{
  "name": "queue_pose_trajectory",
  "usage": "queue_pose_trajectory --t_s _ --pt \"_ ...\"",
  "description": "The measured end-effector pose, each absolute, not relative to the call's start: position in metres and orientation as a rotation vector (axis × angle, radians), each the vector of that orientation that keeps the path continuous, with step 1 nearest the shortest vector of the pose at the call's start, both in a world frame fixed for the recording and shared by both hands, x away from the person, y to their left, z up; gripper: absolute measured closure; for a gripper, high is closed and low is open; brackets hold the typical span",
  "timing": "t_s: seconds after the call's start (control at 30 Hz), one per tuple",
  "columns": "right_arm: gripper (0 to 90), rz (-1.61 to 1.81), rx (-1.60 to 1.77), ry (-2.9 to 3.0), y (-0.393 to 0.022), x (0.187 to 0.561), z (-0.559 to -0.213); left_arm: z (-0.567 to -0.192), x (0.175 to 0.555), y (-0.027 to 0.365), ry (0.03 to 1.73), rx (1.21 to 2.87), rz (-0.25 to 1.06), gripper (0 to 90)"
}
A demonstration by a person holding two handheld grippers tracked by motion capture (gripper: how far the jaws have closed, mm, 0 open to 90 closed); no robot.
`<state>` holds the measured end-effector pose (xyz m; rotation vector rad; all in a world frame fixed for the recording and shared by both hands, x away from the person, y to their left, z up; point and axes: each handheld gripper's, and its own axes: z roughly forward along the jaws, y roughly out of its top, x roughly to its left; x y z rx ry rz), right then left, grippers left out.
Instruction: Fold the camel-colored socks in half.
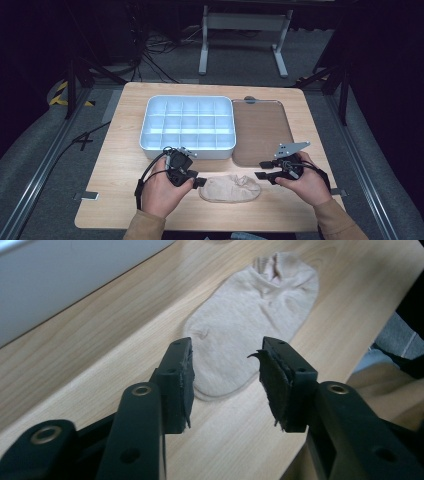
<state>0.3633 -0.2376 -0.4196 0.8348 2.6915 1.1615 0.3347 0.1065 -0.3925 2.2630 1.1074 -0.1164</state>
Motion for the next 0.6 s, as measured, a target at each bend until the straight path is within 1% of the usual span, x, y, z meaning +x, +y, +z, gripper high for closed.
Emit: queue_pose_trajectory --t_s 0.13,0.3,0.6 --pt "53.7 1.142 0.846 2.697 -0.240 0.364 -0.425 -0.399 0.338 0.107 1.162 2.254 -0.077 57.8" --pt "52.0 1.118 0.866 2.709 -0.242 0.364 -0.430 -0.411 0.342 0.106 1.217 2.262 -0.097 57.8" --pt "50.7 1.069 0.852 2.715 -0.242 0.364 -0.433 -0.425 0.346 0.100 1.233 2.319 -0.141 58.8"
